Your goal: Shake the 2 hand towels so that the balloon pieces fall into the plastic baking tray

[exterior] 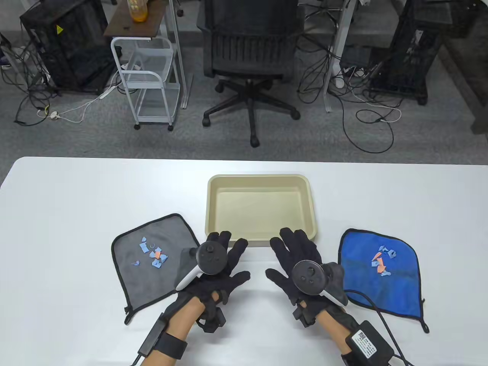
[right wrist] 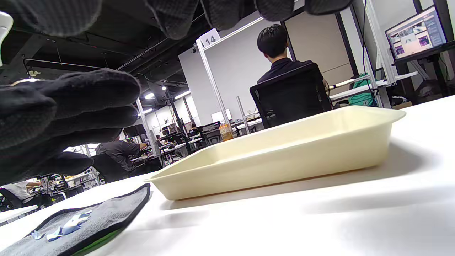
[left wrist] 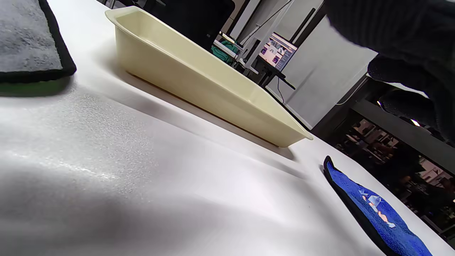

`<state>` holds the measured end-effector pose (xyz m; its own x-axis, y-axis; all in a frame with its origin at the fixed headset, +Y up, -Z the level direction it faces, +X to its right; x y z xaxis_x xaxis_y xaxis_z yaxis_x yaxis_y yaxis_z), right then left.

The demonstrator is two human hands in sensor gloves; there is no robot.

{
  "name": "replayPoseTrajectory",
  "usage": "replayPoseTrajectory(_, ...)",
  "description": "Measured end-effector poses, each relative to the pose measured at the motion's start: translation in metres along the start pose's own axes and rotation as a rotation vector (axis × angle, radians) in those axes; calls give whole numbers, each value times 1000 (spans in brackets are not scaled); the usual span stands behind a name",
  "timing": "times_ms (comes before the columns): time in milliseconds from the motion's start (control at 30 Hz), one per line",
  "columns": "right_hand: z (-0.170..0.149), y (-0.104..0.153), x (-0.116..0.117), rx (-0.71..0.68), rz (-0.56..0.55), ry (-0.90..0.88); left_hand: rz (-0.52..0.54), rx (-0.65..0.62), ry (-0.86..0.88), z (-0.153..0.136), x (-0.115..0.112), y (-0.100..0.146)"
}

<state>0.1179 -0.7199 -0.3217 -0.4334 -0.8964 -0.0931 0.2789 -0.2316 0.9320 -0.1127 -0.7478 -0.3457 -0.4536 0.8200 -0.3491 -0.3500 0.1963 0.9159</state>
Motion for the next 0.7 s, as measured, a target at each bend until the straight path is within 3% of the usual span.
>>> replayPoseTrajectory(700, -6, 1, -4, 11, -9, 22, 0, 18, 11, -8, 5, 1)
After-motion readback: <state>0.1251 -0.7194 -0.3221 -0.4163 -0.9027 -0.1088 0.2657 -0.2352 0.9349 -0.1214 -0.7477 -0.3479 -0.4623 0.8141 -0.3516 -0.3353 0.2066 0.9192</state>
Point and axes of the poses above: the tracker on the back of each hand, its own z axis roughly to the thumb side, its own y axis roughly from the fingertips to the wrist, x = y × z, the point moved 2 cm from there along -y, roughly from the wrist to the fingertips
